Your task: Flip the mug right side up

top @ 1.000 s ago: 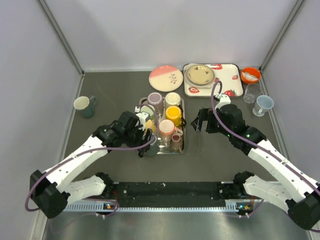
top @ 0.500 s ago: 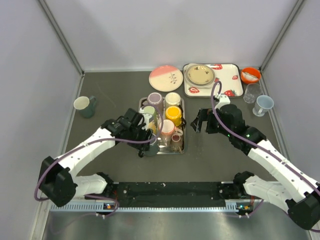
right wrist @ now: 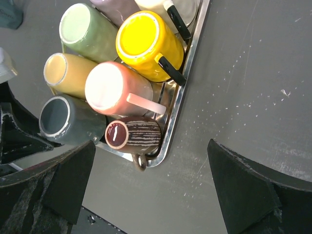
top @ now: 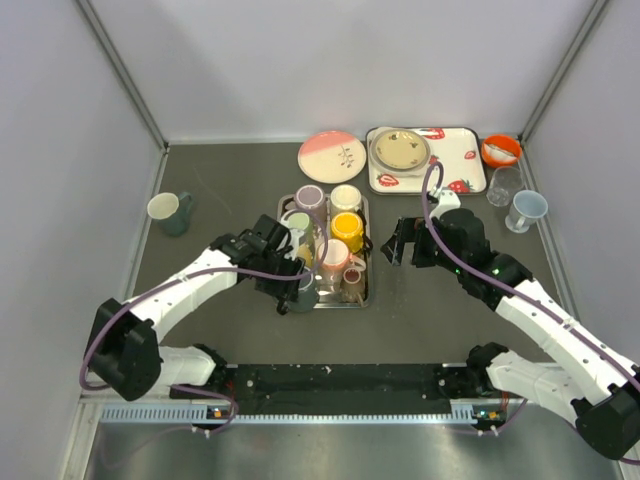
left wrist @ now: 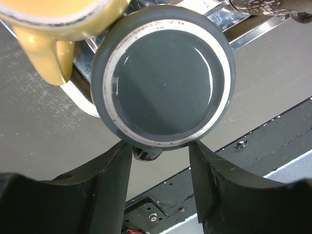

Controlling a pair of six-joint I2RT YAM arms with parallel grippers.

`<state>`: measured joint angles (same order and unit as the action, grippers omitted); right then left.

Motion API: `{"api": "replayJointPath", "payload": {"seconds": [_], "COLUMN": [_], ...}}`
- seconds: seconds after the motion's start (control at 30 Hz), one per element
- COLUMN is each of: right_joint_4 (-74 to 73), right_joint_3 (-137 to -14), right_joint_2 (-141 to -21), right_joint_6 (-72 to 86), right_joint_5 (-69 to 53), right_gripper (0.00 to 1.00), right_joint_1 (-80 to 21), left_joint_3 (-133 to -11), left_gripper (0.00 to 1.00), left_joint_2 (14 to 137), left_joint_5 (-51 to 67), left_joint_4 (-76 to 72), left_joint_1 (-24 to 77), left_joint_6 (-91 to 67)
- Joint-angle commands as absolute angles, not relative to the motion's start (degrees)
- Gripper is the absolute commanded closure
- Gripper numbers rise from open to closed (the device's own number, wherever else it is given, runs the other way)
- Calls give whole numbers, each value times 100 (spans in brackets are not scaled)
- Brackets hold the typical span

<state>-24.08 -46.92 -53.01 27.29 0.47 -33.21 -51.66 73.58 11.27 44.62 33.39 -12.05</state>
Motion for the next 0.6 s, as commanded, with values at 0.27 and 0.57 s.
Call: {"api": "replayJointPath", "payload": {"seconds": [0.27, 0.57], "right_joint_4": [-2259, -2241], "right_joint_3": [-4641, -4553], "right_joint_2": [-5291, -5291], "right_joint_6": [2786, 2856], "right_joint_5": [26, 26], "right_gripper": [1, 1], "right_joint_1": [-3331, -3331], "left_joint_3": [-5300, -5071], "left_gripper": [64, 62], "left_joint_2": [7550, 7550], "left_joint_5": [1661, 1618], "left_joint_4": [4210, 4122], "left_joint_1": [3313, 3322], "left_joint_6": [-1151, -1230]}}
